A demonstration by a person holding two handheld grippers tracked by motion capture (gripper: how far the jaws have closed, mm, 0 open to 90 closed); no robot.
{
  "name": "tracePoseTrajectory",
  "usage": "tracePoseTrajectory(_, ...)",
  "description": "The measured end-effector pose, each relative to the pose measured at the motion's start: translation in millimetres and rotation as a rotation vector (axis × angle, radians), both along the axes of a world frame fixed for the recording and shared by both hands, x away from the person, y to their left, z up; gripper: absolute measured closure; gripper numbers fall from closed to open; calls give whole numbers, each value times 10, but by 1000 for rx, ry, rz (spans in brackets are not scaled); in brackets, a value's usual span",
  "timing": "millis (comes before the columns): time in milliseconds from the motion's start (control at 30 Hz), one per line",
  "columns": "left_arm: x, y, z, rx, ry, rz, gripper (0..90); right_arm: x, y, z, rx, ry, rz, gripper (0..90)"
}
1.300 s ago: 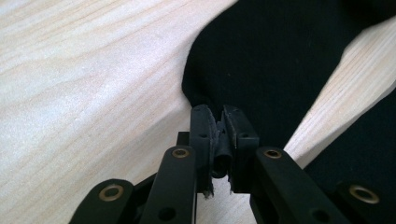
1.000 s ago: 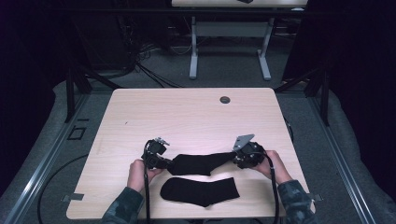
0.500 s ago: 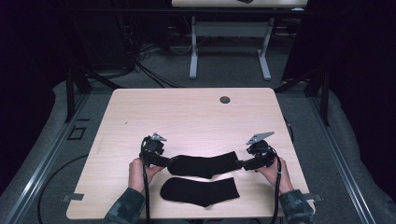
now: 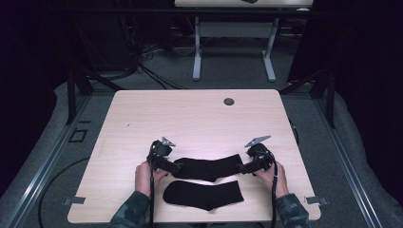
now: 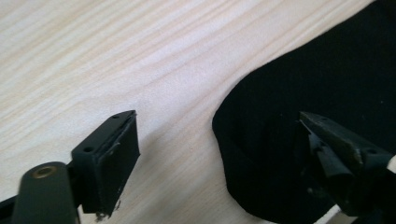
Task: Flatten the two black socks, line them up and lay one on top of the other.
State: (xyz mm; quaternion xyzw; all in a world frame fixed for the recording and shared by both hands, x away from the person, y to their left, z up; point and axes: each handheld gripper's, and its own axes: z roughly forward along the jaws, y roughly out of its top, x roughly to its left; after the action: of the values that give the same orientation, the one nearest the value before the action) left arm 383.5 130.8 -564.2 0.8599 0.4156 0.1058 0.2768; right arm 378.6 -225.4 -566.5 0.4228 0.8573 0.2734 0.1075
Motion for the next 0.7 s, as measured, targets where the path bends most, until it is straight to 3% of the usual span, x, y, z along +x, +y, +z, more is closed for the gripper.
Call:
tracePoseTrajectory(200,-15,-26,-55,57,-16,3,125,-26,39,-37,-11,0,-4,127)
tracePoseTrajectory(700,6,45,-78,50,-21,14,118,-66,70,-62,-43,-5,-16,51)
